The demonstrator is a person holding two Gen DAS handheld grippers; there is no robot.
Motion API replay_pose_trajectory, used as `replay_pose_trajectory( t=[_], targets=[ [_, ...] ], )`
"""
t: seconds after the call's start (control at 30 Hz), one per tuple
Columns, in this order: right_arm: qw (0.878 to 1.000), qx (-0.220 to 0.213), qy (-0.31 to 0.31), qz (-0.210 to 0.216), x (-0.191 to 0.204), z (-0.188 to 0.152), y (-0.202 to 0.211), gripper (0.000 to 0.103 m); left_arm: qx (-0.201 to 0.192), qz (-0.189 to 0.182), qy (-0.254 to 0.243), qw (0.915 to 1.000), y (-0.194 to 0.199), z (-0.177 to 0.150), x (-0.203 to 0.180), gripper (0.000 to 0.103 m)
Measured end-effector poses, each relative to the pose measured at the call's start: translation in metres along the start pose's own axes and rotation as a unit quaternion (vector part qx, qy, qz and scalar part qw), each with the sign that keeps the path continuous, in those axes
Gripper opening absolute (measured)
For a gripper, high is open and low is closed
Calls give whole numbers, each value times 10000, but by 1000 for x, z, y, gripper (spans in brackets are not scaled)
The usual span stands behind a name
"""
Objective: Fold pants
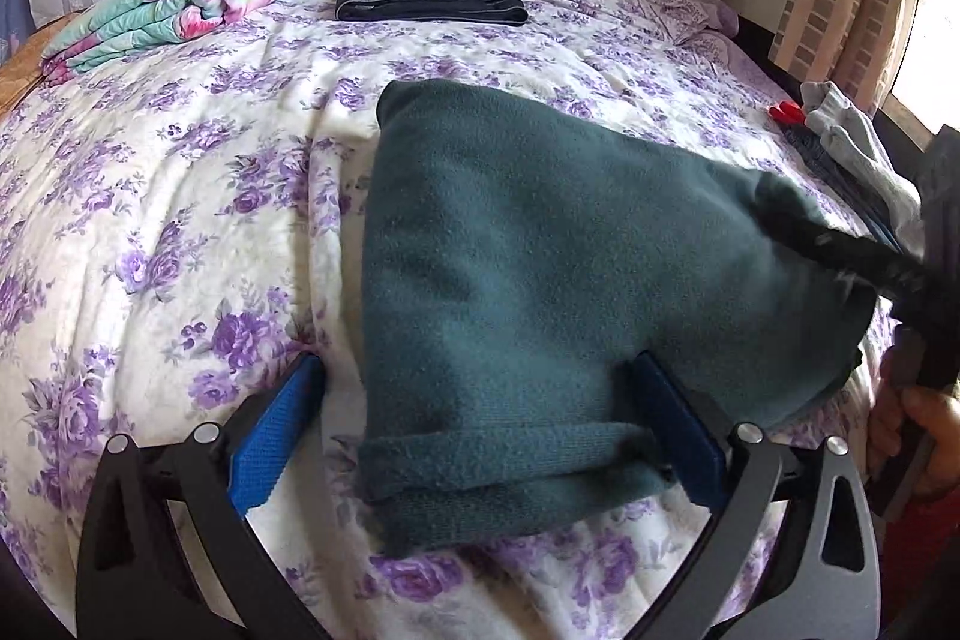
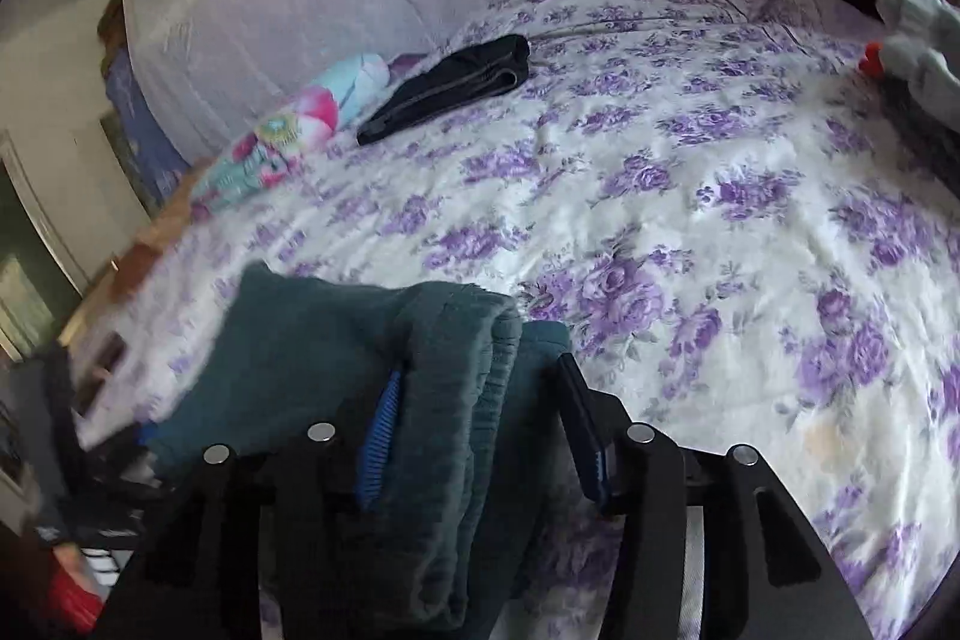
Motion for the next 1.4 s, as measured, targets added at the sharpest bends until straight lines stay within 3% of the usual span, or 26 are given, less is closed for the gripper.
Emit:
replay_pose_trajectory(
  t=[0.1,0.2,0.33,0.4,0.43,0.47,0.57,0.63,0.7,0.83,0.97,1.17,1.23,1.27,1.33,1.4],
  targets=[
    [9975,-551,102,-420,1,10,39,52,-9,12,7,10000,0,0,0,99],
    [9926,-803,630,-656,23,21,61,65,-43,17,8,10000,0,0,0,99],
    [9836,-360,1405,-1073,53,8,32,76,-46,25,-2,10000,0,-1,-1,99],
    [9743,323,1668,-1482,46,-13,-5,83,-55,24,-14,10000,0,-1,-1,99],
    [9744,528,1640,-1443,40,-23,-17,82,-58,23,-15,10000,0,-1,-1,99],
    [9815,435,1362,-1276,34,-23,-13,83,-61,30,-22,10000,0,-1,-1,99],
    [9856,125,1187,-1195,29,-16,10,86,-69,18,-6,10000,0,0,-1,99],
    [9945,51,840,-619,26,-16,18,96,-64,15,-3,10000,0,0,-1,99],
    [9994,24,328,115,21,-14,19,98,26,-26,27,10000,0,1,0,99],
    [9910,373,-810,1002,-11,-21,4,98,384,-396,191,9983,1,10,7,99],
    [9848,580,-834,1410,-15,-15,-9,98,593,-793,294,9947,-2,22,8,98],
    [9854,848,-414,1417,3,-4,-37,87,680,-1049,310,9917,-13,25,5,91],
    [9873,785,-321,1347,4,-5,-38,75,647,-1027,332,9920,-11,24,9,81],
    [9884,701,-342,1306,2,-7,-36,61,617,-1033,351,9921,-9,24,12,73],
    [9882,525,-473,1361,-6,-12,-33,43,584,-1083,486,9912,-6,24,19,59],
    [9862,382,-607,1493,-9,-15,-28,36,574,-1092,637,9903,-3,26,25,35]
  ],
)
Point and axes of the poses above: each gripper's, at about its wrist camera, not at the fingertips, and y roughly against the way its jaws point, x to its left, z to its top, the point moved 3 cm from there along -y, roughly the way its jaws point, and after that the axes turned 14 degrees about y, right-handed, at the moved point
